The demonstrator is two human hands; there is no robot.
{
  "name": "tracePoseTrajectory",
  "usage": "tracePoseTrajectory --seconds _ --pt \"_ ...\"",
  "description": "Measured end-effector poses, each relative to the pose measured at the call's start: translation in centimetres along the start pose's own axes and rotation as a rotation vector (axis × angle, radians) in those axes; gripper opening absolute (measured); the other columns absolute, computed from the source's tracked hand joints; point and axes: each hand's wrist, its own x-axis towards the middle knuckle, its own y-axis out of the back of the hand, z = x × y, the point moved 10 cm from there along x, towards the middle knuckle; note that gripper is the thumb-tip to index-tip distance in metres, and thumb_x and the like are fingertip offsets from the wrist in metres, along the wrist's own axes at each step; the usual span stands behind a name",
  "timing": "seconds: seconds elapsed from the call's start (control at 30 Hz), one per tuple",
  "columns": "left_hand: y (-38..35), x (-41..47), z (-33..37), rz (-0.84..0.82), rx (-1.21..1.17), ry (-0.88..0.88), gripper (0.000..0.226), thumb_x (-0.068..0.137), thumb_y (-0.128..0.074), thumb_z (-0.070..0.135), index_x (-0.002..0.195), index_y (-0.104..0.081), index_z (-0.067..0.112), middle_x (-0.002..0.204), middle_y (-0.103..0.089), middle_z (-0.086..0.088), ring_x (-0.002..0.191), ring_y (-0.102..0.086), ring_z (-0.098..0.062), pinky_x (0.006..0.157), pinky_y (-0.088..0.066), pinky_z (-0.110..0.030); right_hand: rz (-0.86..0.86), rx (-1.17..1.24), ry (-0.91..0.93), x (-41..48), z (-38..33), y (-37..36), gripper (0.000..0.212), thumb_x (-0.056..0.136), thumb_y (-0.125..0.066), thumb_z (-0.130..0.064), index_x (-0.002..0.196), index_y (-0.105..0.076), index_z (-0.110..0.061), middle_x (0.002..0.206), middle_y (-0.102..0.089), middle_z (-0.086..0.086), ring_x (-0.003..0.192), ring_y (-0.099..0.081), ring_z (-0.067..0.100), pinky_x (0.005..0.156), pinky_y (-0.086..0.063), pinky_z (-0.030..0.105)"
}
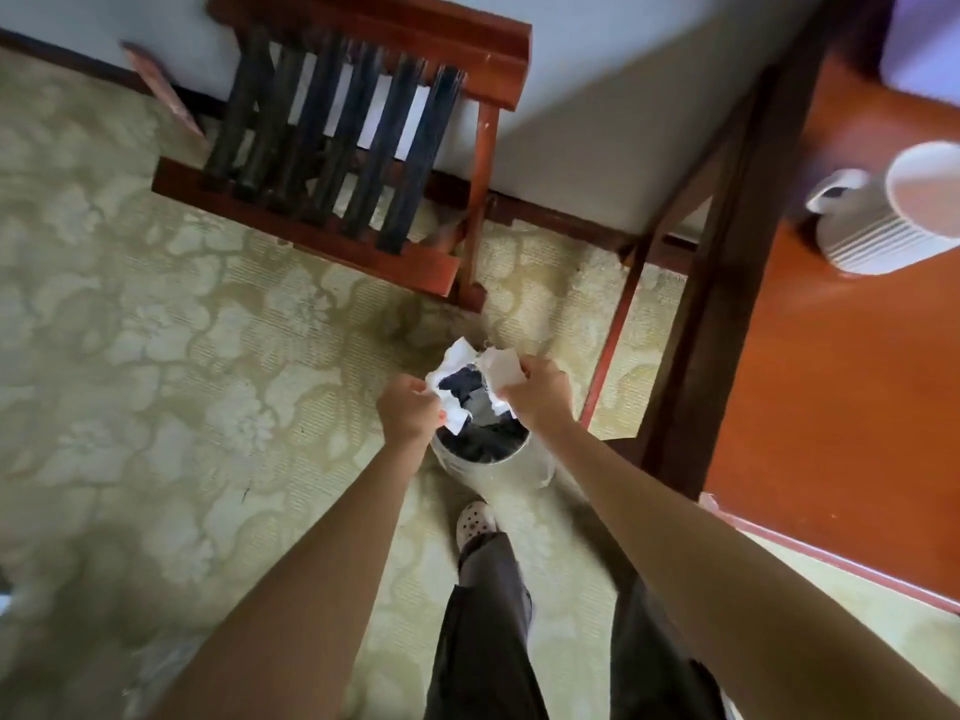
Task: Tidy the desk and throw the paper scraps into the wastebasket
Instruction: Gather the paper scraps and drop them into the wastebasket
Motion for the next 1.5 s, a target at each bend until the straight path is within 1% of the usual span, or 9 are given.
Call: tracePoseTrajectory --seconds 0.2,0.3,0.47,0.67,0.77,1.0,1.13,1.27,1.5 --pt "-7.1 9.8 -6.6 -0.163 0.098 0.060 0.018 0.087 -0.049 -0.008 0.071 -0.055 0.000 0.068 -0.055 -0.007 0.078 -0.065 -0.031 0.048 -0.056 -0.020 -0.093 -0.214 -0.113 7.8 7.1 -8.1 0.030 0.085 -0.057 -0.008 0.115 -0.061 -0.005 0.107 -0.066 0.013 0.094 -0.064 0.028 0.077 -0.054 0.035" --pt "-10.8 15.0 -11.1 -0.174 0.163 0.070 0.010 0.087 -0.050 -0.006 0.086 -0.059 -0.006 0.090 -0.064 -0.020 0.092 -0.068 -0.037 0.079 -0.058 -0.043 -0.126 -0.297 -0.117 11.7 11.1 -13.1 0.029 0.087 -0.052 -0.006 0.115 -0.060 -0.005 0.099 -0.065 0.013 0.088 -0.060 0.024 0.063 -0.046 0.023" --pt "-14.4 20.2 -15.6 -0.223 0.233 0.046 0.026 0.087 -0.049 -0.004 0.112 -0.056 -0.009 0.111 -0.063 -0.026 0.100 -0.064 -0.039 0.085 -0.055 -0.041 -0.107 -0.233 -0.194 16.0 15.8 -17.6 0.033 0.085 -0.051 0.001 0.118 -0.056 -0.002 0.107 -0.065 0.013 0.082 -0.057 0.021 0.056 -0.046 0.022" --pt "-18.2 23.0 -19.8 -0.380 0.216 0.087 0.042 0.086 -0.049 -0.011 0.122 -0.057 0.009 0.123 -0.056 -0.013 0.107 -0.061 -0.033 0.093 -0.052 -0.042 -0.299 -0.261 -0.273 18.3 19.3 -22.7 0.073 0.085 -0.053 0.001 0.147 -0.015 -0.006 0.147 -0.026 0.015 0.134 -0.030 0.034 0.108 -0.037 0.041" --pt "-18.0 22.5 -19.2 -0.392 0.205 0.083 0.045 0.089 -0.046 -0.011 0.127 -0.052 0.012 0.128 -0.053 -0.014 0.088 -0.062 -0.026 0.090 -0.053 -0.045 -0.283 -0.264 -0.305 17.4 19.7 -21.9 0.069 0.086 -0.049 0.003 0.146 -0.017 -0.007 0.145 -0.026 0.015 0.132 -0.031 0.033 0.108 -0.036 0.038" --pt "-14.7 18.0 -13.3 -0.339 0.111 0.091 0.042 0.088 -0.041 -0.006 0.126 -0.051 0.008 0.129 -0.053 -0.021 0.114 -0.057 -0.036 0.097 -0.049 -0.048 -0.148 -0.085 -0.239 13.6 14.0 -15.2 0.046 0.088 -0.043 0.001 0.133 -0.039 -0.006 0.125 -0.050 0.016 0.079 -0.050 0.018 0.047 -0.031 0.017" --pt "-12.4 11.7 -4.7 -0.348 -0.013 -0.001 0.024 0.090 -0.040 -0.003 0.082 -0.058 0.011 0.082 -0.060 -0.013 0.087 -0.061 -0.029 0.078 -0.051 -0.038 -0.072 0.020 -0.116 8.9 7.4 -8.0 0.043 0.089 -0.042 -0.003 0.131 -0.047 -0.013 0.127 -0.055 0.008 0.080 -0.051 0.015 0.055 -0.043 0.024" --pt "-9.3 2.3 6.0 -0.400 -0.155 -0.155 0.022 0.091 -0.045 -0.004 0.111 -0.057 -0.001 0.089 -0.061 -0.012 0.078 -0.061 -0.023 0.074 -0.051 -0.029 0.127 0.122 0.072 1.7 1.4 3.4 0.031 0.090 -0.051 -0.005 0.120 -0.059 -0.008 0.121 -0.062 0.009 0.072 -0.055 0.011 0.050 -0.039 0.009" --pt "-8.7 -20.2 19.9 -0.434 -0.070 -0.554 0.017 0.090 -0.049 0.006 0.090 -0.061 0.019 0.095 -0.065 -0.004 0.089 -0.065 -0.023 0.090 -0.051 -0.038 0.407 0.348 0.221 -13.8 1.1 24.4 0.025 0.087 -0.053 -0.002 0.108 -0.064 -0.008 0.109 -0.066 0.009 0.050 -0.051 -0.007 0.042 -0.036 0.005"
